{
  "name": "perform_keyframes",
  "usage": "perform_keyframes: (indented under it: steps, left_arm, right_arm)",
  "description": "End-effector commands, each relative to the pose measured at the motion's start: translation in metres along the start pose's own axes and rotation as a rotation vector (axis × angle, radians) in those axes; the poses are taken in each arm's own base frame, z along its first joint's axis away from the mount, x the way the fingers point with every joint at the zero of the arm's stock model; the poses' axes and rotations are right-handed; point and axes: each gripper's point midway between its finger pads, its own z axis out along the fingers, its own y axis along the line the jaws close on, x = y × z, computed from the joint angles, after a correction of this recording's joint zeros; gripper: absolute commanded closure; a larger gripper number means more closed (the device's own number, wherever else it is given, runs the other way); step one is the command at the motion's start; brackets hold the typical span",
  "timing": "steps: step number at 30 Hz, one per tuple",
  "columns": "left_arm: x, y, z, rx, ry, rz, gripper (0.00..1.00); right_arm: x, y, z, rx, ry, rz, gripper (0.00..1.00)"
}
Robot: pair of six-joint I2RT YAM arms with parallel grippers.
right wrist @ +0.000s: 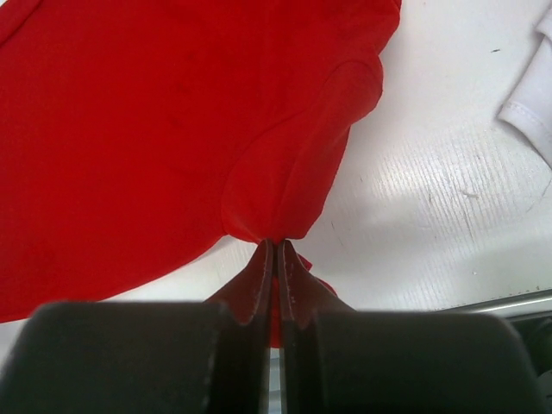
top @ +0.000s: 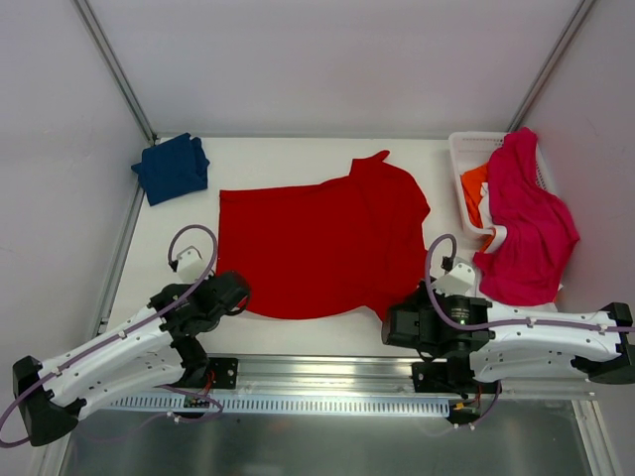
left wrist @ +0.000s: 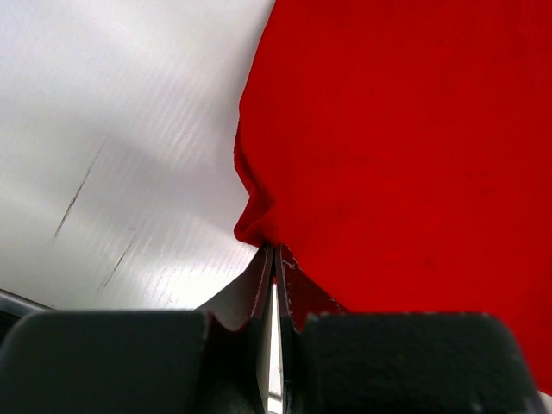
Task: Fold and stack the t-shirts
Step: Fold the tshirt
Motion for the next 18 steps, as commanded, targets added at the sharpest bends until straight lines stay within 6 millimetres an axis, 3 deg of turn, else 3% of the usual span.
perform_keyframes:
  steps: [1,7,18]
  left_arm:
    - [0.003,0.003,-0.002,-0.001,0.016,0.031,1.0]
    - [0.005,0.012,0.002,0.012,0.0,0.015,1.0]
    - [-0.052,-0.012,-0.016,0.009,-0.174,0.014,1.0]
  right_arm:
    - [-0.033,-0.059,-0.006,0.168,-0.083,-0.243,1.0]
    - [-0.021,-0.078,0.001,0.212,-0.069,-0.237,1.0]
    - [-0.049,-0.072,0.008,0.191,-0.2,-0.244,1.0]
